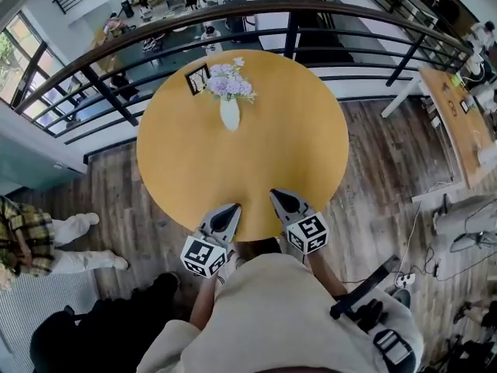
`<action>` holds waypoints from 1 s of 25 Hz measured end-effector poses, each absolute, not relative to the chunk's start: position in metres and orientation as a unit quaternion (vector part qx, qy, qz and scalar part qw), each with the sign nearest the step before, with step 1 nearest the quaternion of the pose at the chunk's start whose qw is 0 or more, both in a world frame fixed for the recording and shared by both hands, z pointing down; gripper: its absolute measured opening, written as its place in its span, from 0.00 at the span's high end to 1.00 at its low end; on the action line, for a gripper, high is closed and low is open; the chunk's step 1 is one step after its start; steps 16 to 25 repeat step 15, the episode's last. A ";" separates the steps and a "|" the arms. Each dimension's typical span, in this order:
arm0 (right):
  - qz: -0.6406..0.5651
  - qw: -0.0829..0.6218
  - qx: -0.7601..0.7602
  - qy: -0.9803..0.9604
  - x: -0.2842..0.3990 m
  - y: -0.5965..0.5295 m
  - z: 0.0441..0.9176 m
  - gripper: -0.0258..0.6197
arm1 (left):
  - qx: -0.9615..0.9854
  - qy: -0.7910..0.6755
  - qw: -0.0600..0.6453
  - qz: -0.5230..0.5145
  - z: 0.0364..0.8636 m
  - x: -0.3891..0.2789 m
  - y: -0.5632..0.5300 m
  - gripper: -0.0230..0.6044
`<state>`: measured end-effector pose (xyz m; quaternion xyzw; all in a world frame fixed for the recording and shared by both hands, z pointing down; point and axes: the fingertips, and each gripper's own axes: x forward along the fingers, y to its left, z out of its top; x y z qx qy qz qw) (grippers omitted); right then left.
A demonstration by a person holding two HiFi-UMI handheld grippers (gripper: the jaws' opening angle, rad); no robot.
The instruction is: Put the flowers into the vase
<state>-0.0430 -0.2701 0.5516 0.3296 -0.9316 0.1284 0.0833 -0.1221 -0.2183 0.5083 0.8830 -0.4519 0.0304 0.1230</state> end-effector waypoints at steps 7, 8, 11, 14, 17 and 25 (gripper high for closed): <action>0.109 0.103 0.320 -0.935 -0.066 -0.207 0.549 0.95 | 0.878 -0.460 0.131 0.013 0.517 -0.144 -0.161 0.95; 0.109 0.104 0.322 -0.935 -0.066 -0.200 0.549 0.95 | 0.879 -0.458 0.131 0.011 0.517 -0.144 -0.155 0.95; 0.114 0.109 0.325 -0.933 -0.062 -0.182 0.549 0.95 | 0.883 -0.451 0.131 0.009 0.514 -0.139 -0.141 0.95; 0.118 0.114 0.328 -0.930 -0.056 -0.163 0.550 0.95 | 0.886 -0.444 0.132 0.008 0.511 -0.133 -0.128 0.95; 0.118 0.116 0.329 -0.930 -0.053 -0.158 0.551 0.95 | 0.887 -0.442 0.132 0.008 0.510 -0.132 -0.124 0.95; 0.118 0.116 0.329 -0.930 -0.053 -0.158 0.551 0.95 | 0.887 -0.442 0.132 0.008 0.510 -0.132 -0.124 0.95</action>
